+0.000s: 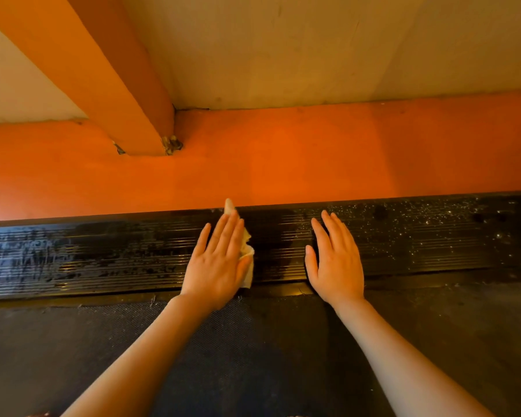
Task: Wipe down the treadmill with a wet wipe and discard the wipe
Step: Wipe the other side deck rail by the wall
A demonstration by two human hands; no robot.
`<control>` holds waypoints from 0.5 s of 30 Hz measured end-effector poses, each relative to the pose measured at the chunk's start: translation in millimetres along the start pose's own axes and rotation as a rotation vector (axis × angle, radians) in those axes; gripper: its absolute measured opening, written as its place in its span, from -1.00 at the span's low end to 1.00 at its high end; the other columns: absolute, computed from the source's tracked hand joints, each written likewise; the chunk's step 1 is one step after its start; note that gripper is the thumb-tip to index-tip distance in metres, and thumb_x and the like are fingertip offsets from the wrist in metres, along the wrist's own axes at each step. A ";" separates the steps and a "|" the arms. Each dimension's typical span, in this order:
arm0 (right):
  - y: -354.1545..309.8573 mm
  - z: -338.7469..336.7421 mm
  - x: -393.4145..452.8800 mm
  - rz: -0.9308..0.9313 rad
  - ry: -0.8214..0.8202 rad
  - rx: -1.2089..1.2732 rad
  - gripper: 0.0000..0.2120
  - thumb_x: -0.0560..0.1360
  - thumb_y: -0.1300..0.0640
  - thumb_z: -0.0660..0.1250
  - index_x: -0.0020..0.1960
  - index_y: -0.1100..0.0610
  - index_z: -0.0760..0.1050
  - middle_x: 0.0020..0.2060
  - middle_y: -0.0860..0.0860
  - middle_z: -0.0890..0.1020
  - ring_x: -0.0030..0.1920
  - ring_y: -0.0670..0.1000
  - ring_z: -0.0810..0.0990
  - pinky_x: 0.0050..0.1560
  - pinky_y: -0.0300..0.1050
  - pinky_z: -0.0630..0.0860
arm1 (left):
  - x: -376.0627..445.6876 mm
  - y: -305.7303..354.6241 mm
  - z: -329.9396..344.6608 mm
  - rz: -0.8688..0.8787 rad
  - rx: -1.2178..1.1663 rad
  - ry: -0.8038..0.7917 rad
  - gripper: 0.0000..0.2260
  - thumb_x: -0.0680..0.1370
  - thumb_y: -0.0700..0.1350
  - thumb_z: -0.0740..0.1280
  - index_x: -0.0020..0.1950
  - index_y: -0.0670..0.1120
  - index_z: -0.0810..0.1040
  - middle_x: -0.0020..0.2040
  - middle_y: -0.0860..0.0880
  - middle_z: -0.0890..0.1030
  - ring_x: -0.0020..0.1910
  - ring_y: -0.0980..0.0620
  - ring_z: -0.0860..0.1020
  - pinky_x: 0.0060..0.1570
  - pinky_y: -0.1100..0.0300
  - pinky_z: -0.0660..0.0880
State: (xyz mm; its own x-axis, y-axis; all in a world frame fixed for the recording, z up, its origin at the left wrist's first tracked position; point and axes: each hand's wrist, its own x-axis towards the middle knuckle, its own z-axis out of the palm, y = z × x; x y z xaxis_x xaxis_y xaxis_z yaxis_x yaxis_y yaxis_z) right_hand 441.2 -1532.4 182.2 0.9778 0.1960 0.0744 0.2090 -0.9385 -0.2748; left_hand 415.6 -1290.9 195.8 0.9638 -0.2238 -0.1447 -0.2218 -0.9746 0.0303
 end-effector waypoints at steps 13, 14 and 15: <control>-0.9 -0.1 -0.1 0.002 0.000 -0.020 -0.48 0.62 -0.06 0.02 0.45 0.20 0.38 0.45 0.19 0.38 0.48 0.18 0.31 0.43 0.10 0.31 | -2.7 31.3 2.7 0.030 -0.042 0.016 -0.44 0.68 0.14 -0.13 0.58 -0.16 0.09 0.59 -0.16 0.08 0.58 -0.10 0.03 0.50 -0.06 -0.02; -0.6 0.1 -0.1 0.002 0.002 -0.014 -0.48 0.62 -0.06 0.02 0.45 0.20 0.38 0.45 0.19 0.38 0.48 0.18 0.31 0.43 0.10 0.31 | -7.8 24.9 2.6 0.000 -0.035 0.010 -0.44 0.67 0.14 -0.12 0.58 -0.16 0.10 0.59 -0.15 0.09 0.58 -0.10 0.03 0.51 -0.08 -0.01; -0.4 0.1 0.1 0.003 0.005 -0.008 -0.48 0.62 -0.06 0.02 0.45 0.20 0.39 0.45 0.19 0.38 0.48 0.18 0.31 0.43 0.11 0.31 | -14.2 16.4 2.9 -0.045 -0.027 0.005 -0.43 0.67 0.14 -0.12 0.58 -0.16 0.10 0.59 -0.15 0.09 0.58 -0.09 0.03 0.51 -0.08 -0.01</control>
State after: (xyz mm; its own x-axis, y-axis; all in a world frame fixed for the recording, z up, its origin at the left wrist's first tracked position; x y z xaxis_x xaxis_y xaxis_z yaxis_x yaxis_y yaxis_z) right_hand 441.2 -1532.0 182.2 0.9783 0.1917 0.0780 0.2058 -0.9413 -0.2675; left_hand 397.9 -1303.7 195.5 0.9735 -0.1794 -0.1420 -0.1738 -0.9835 0.0504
